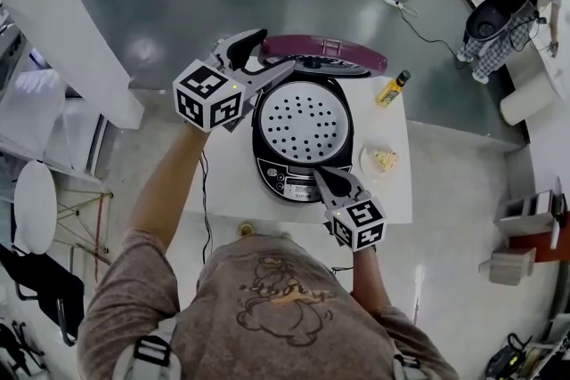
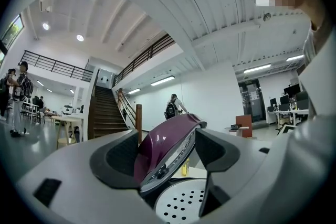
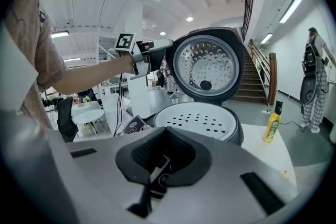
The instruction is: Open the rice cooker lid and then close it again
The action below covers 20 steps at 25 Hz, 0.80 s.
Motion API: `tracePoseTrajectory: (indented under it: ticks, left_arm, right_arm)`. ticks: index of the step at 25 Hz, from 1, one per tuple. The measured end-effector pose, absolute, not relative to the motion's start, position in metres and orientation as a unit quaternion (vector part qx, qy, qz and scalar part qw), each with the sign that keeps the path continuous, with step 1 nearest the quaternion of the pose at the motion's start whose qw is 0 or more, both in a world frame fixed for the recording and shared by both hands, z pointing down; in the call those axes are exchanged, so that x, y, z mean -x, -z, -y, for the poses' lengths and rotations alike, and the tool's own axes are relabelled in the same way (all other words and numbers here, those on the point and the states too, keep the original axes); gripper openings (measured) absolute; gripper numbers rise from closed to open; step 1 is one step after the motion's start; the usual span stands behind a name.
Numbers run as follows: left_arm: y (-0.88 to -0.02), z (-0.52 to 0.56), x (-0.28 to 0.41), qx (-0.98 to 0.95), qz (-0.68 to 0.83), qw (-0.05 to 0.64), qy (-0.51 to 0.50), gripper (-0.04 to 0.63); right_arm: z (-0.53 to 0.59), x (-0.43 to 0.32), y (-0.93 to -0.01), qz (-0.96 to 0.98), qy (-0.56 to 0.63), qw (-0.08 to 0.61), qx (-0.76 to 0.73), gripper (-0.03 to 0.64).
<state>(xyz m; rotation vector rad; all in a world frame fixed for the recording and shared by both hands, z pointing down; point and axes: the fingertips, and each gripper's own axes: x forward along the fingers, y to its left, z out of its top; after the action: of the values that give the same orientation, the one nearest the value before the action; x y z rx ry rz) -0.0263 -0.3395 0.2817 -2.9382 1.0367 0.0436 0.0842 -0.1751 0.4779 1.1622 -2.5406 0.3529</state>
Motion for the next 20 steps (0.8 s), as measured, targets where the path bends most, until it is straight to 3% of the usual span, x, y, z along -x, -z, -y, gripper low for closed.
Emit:
tracePoseTrajectory:
  ticks: [20]
  left_arm:
    - [-0.313,0.284,0.028,0.943,-0.332,0.001,-0.029,0.336]
  right_arm:
    - [0.176,-0.085,-0.477,0.886,-0.123,0.160,-0.417,0.004]
